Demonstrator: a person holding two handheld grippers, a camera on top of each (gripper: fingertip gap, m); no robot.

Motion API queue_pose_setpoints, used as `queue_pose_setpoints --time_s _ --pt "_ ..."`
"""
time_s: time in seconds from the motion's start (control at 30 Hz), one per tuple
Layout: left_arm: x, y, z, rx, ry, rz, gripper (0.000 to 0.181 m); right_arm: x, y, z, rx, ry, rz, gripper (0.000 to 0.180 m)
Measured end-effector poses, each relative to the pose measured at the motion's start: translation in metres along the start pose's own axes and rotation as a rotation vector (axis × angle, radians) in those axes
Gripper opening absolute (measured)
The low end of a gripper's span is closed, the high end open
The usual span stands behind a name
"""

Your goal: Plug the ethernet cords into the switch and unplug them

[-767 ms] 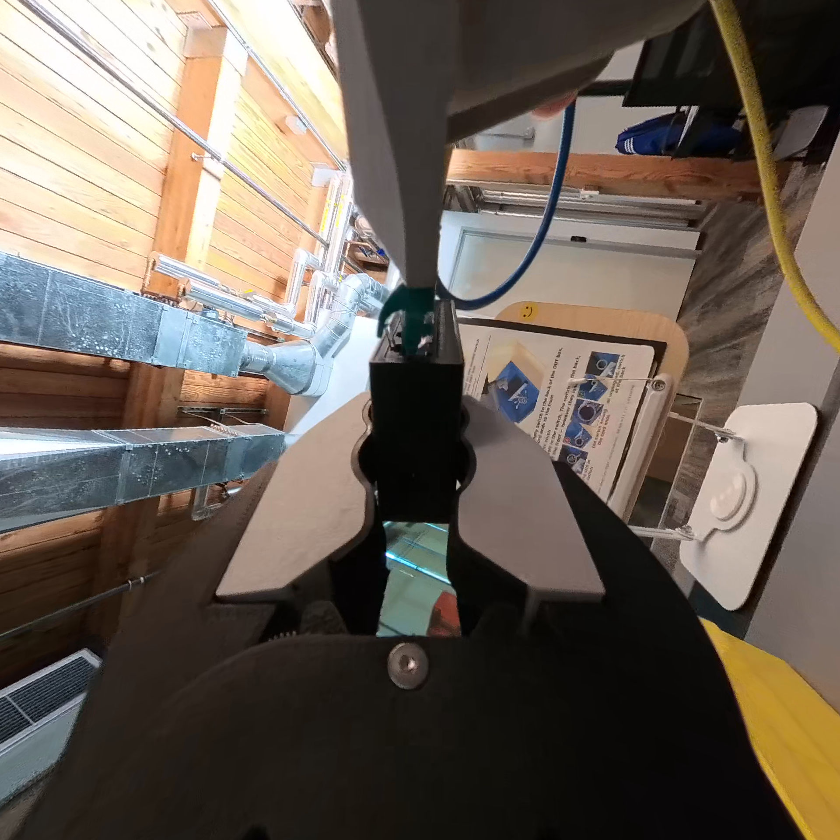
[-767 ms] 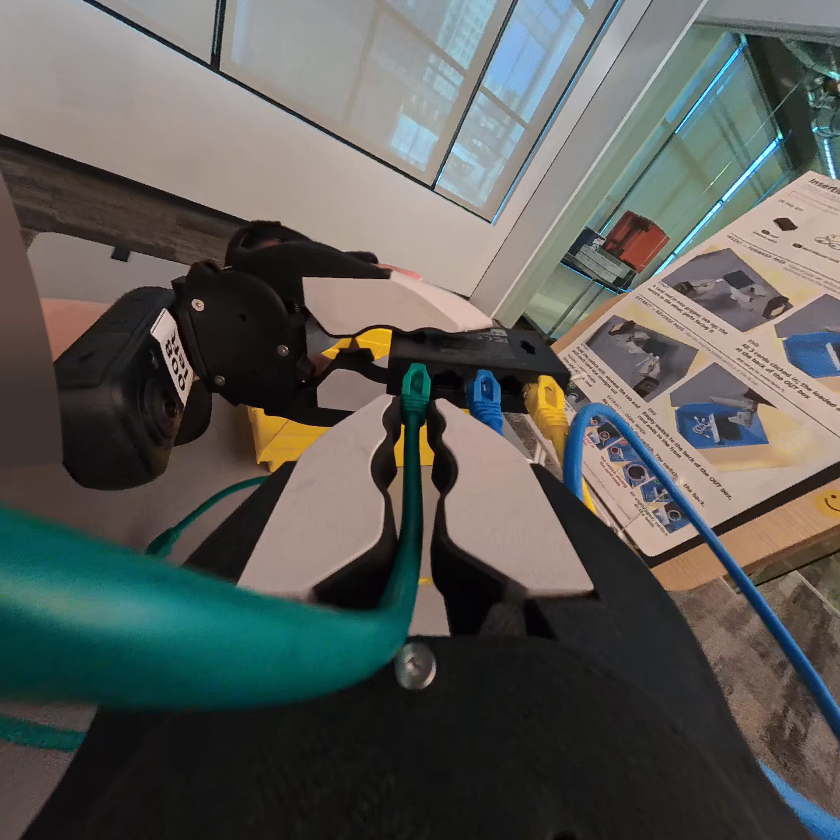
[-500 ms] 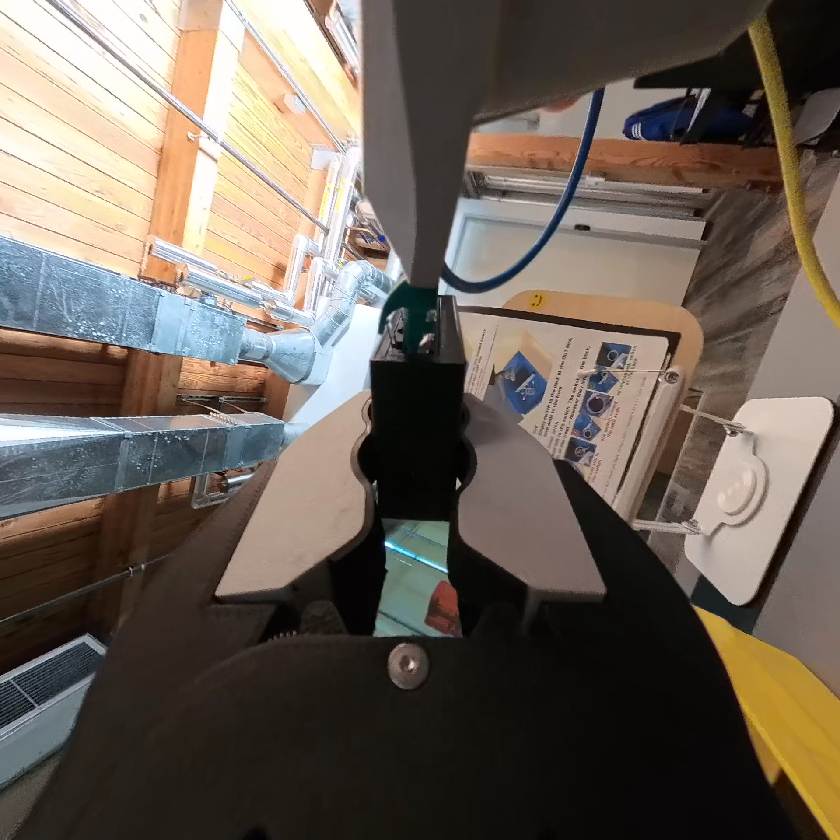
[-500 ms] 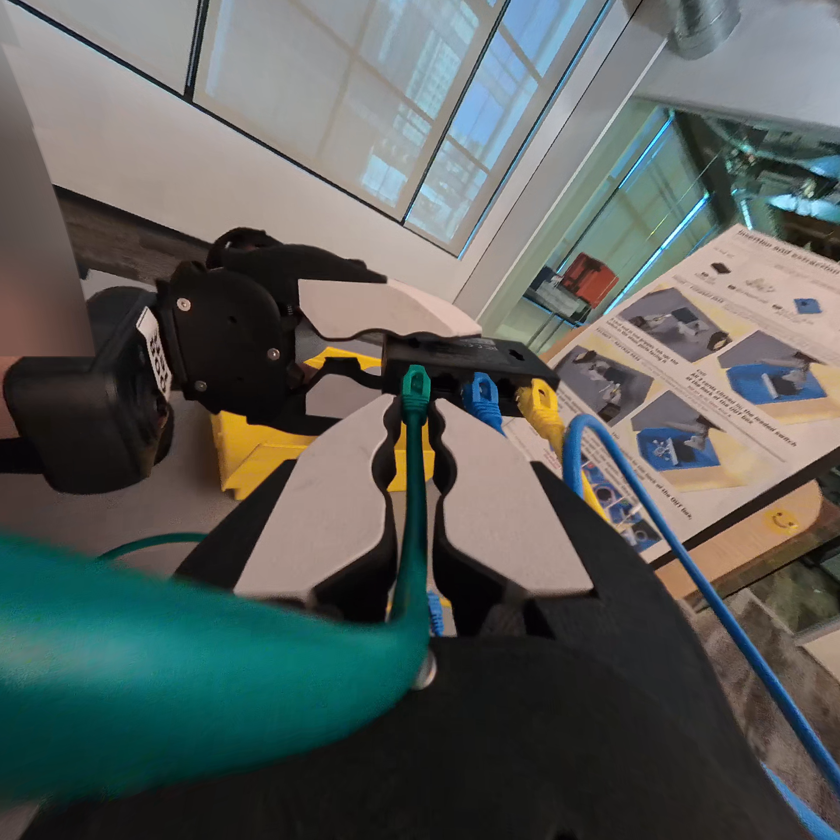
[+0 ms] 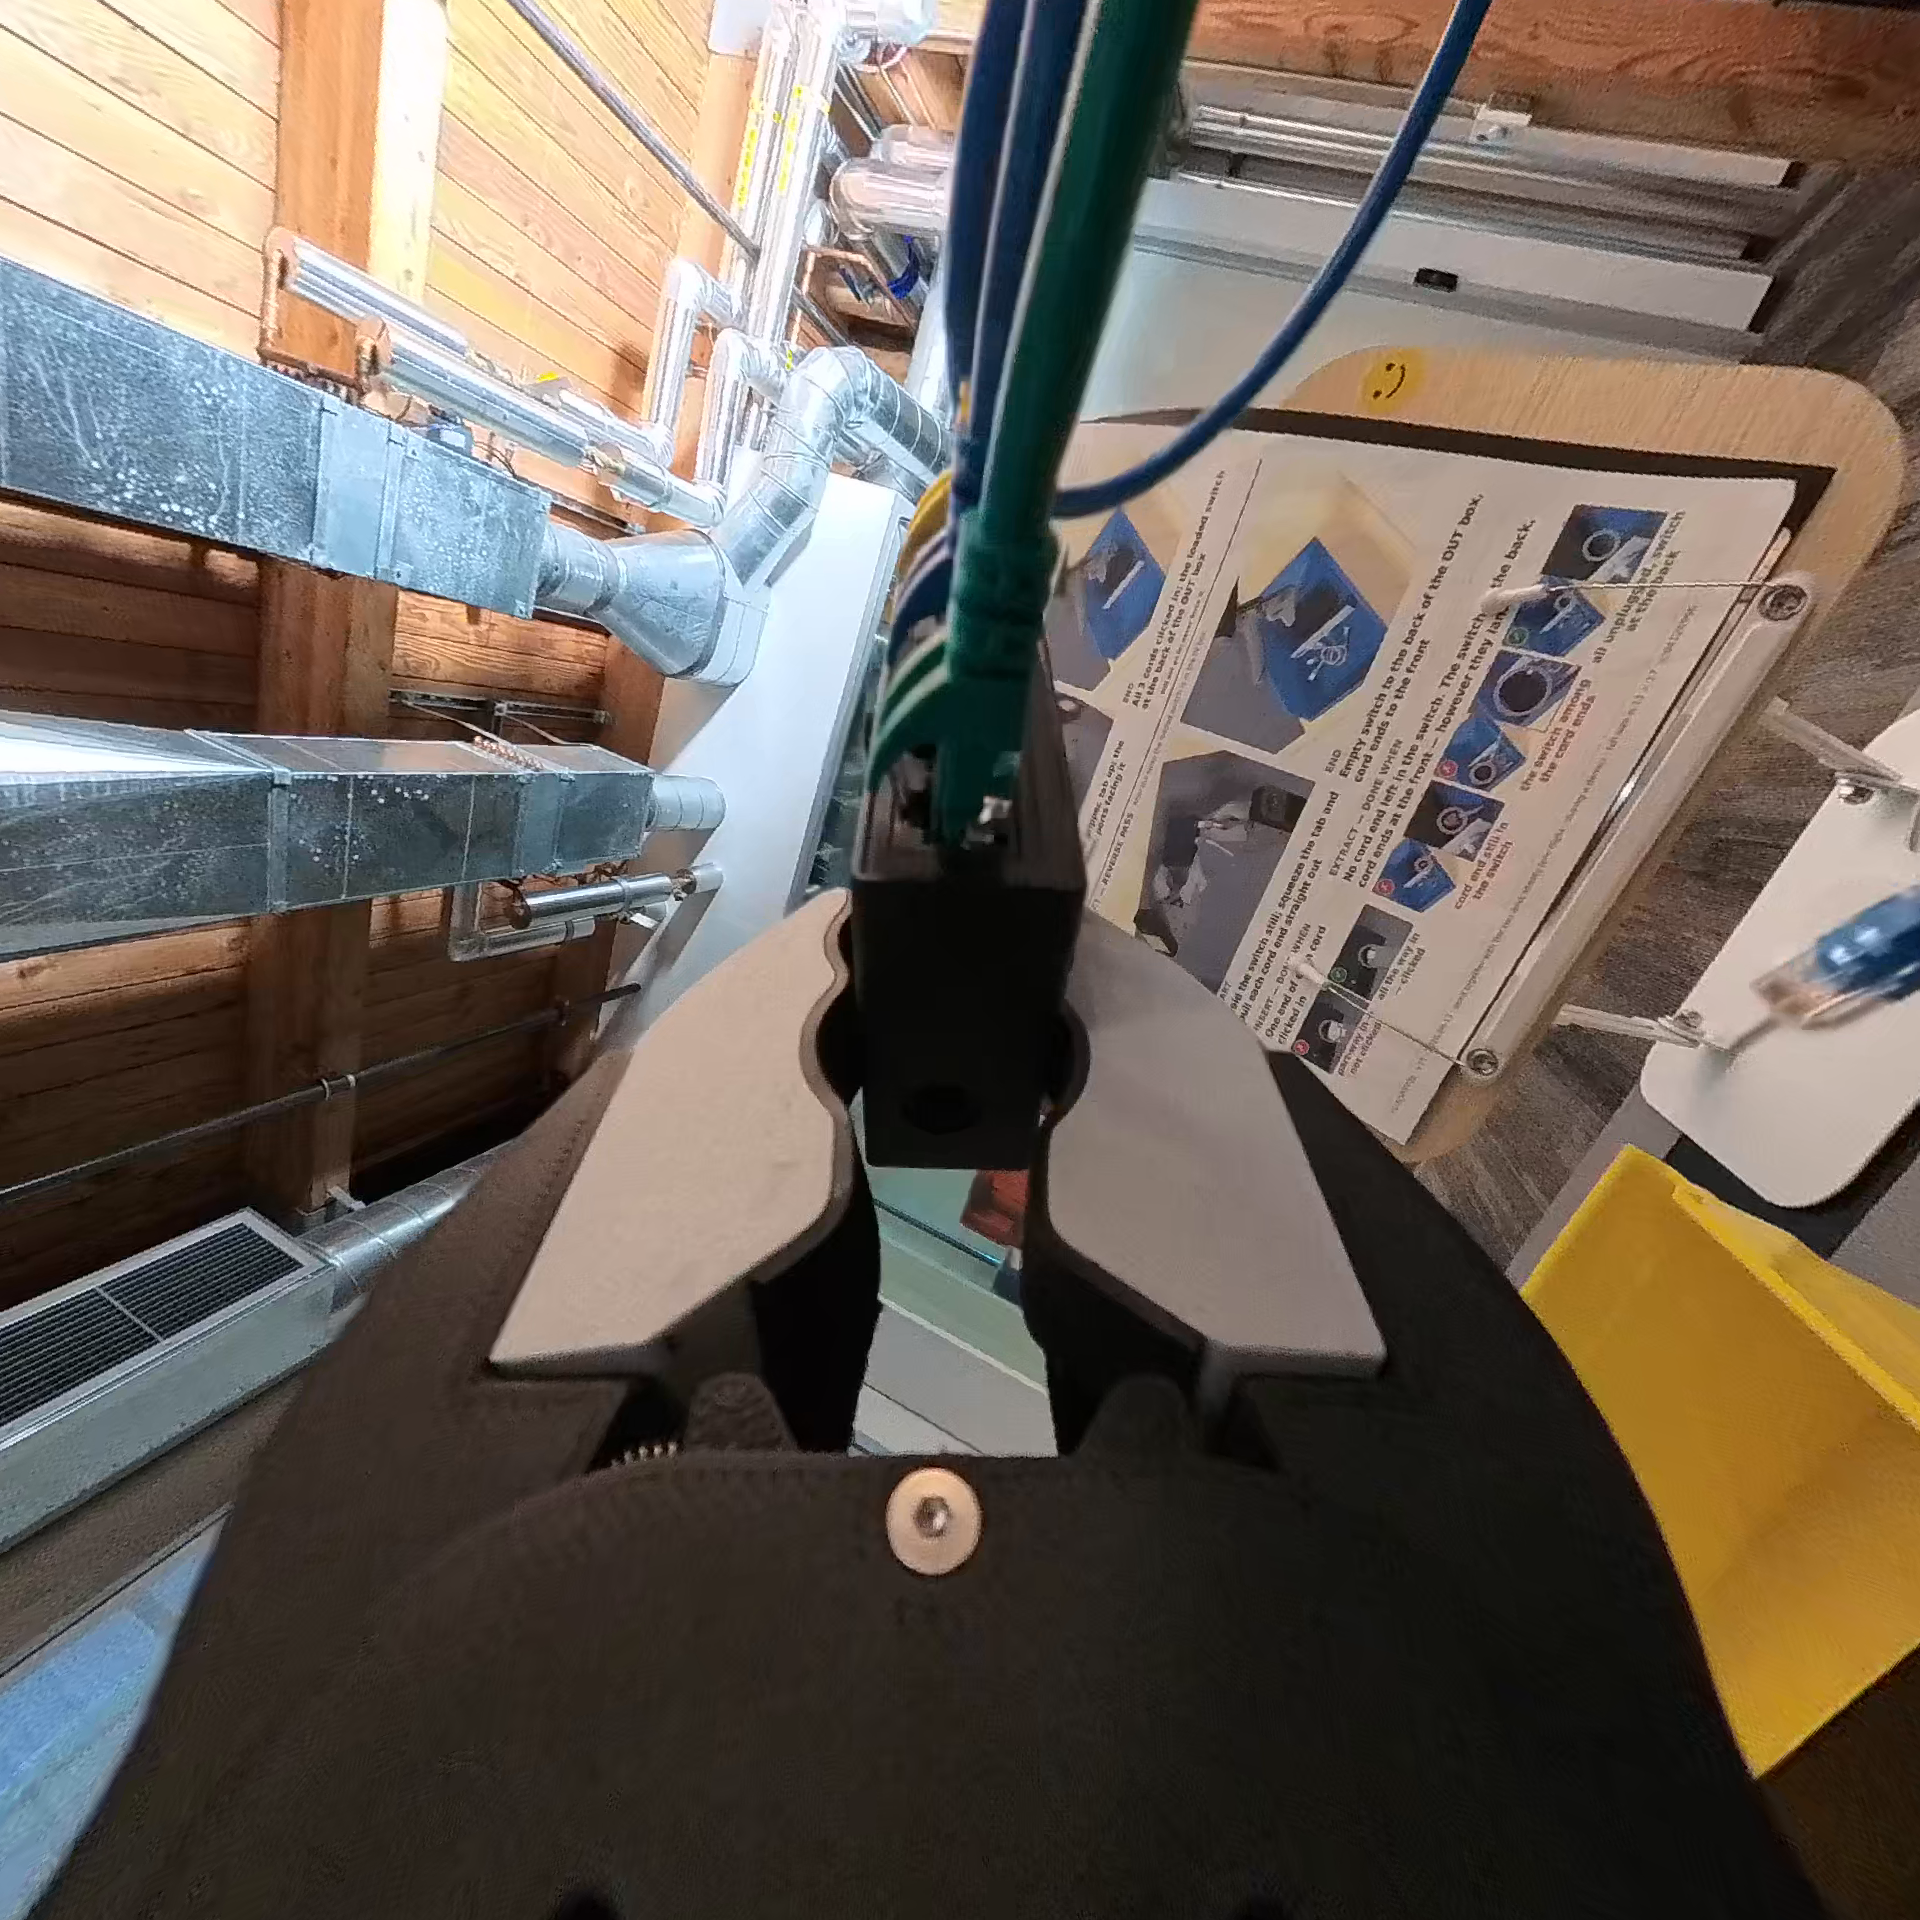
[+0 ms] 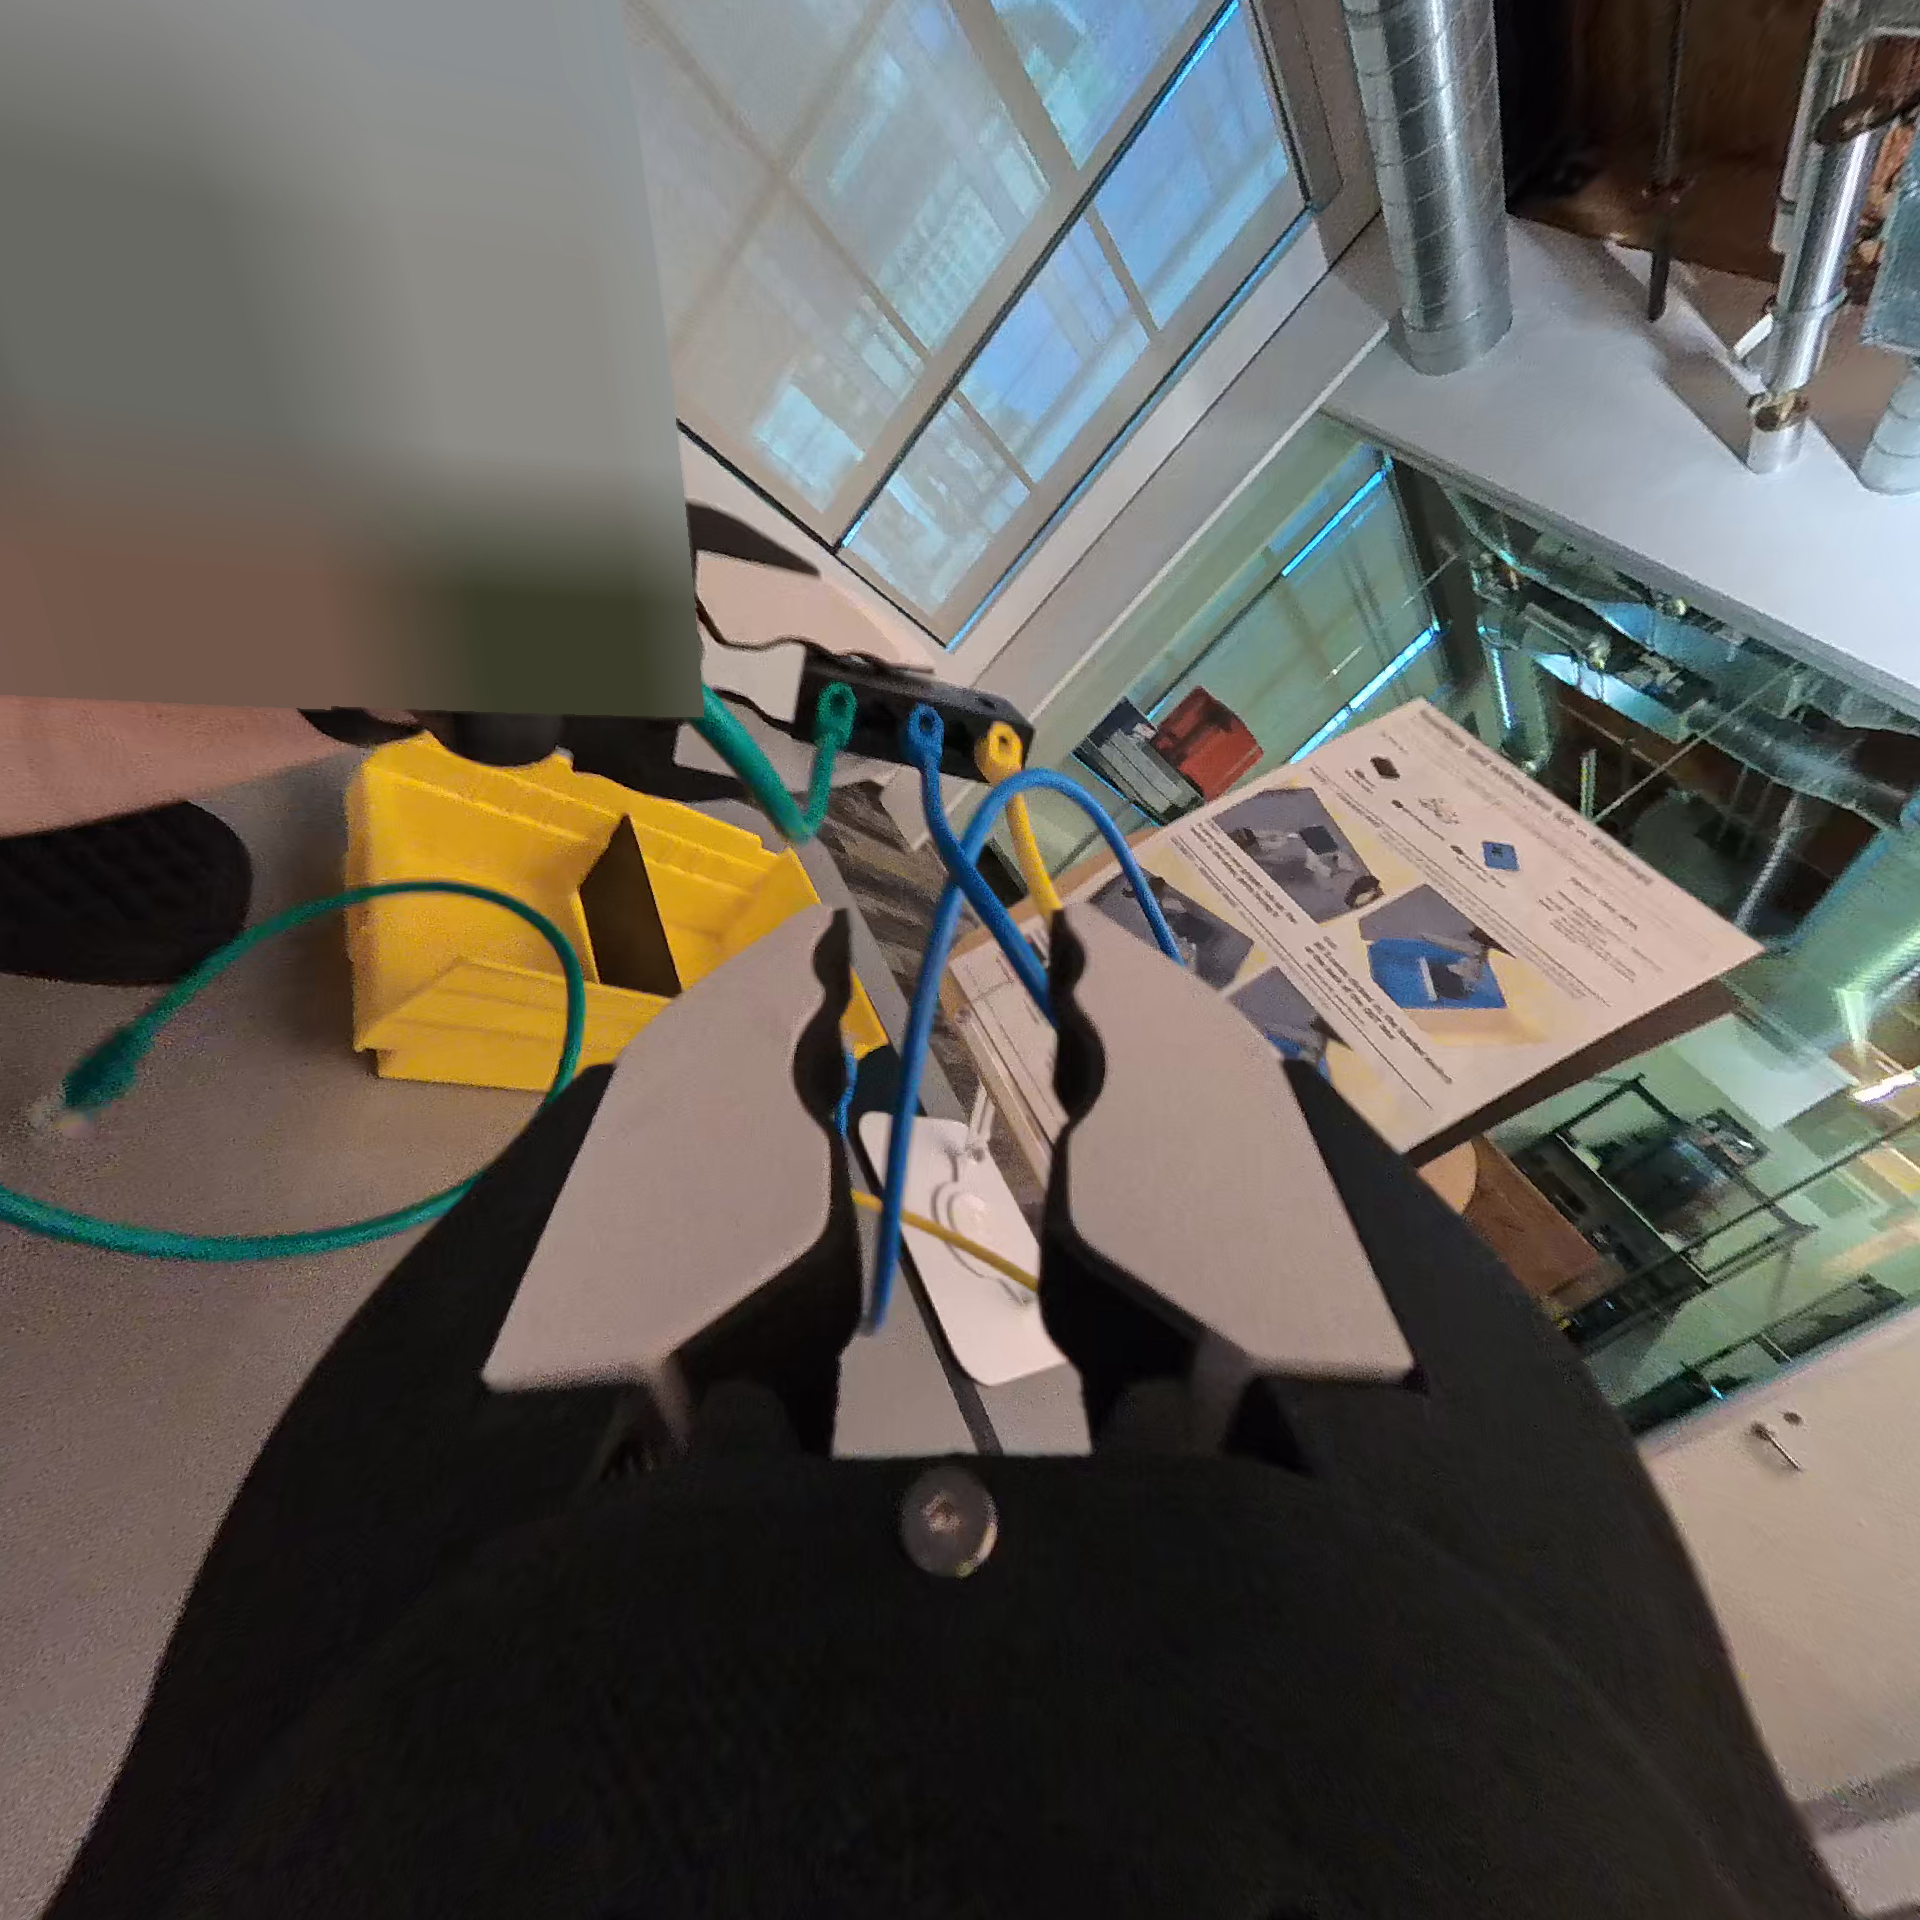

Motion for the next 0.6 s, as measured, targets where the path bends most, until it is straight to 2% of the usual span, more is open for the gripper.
queue_pose_setpoints --time_s 0.07,0.13,0.33,0.47,0.6 --pt "0.000 0.000 -0.002 -0.018 0.009 0.011 0.029 -0.008 0.005 -0.003 -0.010 0.026 0.019 0.053" --pt "0.002 0.000 -0.008 -0.063 0.019 0.022 0.029 -0.014 0.014 0.000 0.045 0.072 0.026 0.060" --pt "0.003 0.001 -0.018 -0.110 -0.009 0.020 0.029 -0.026 0.024 0.008 0.059 -0.051 0.149 0.062" --pt "0.010 -0.005 -0.019 -0.118 -0.043 -0.086 0.029 -0.029 -0.001 0.008 0.149 -0.036 0.149 0.056" --pt "0.018 -0.015 -0.021 -0.135 -0.037 -0.235 0.029 -0.022 -0.044 -0.005 0.178 0.060 -0.027 0.051"
Point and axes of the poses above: each gripper's, where its closed fingertips meet, y out along the fingers, x out of its top, z = x × y across the jaws, the point moved 6 cm from there along -y, back along the fingers, and after that the axes turned 12 degrees about x, right-handed, at the moved point
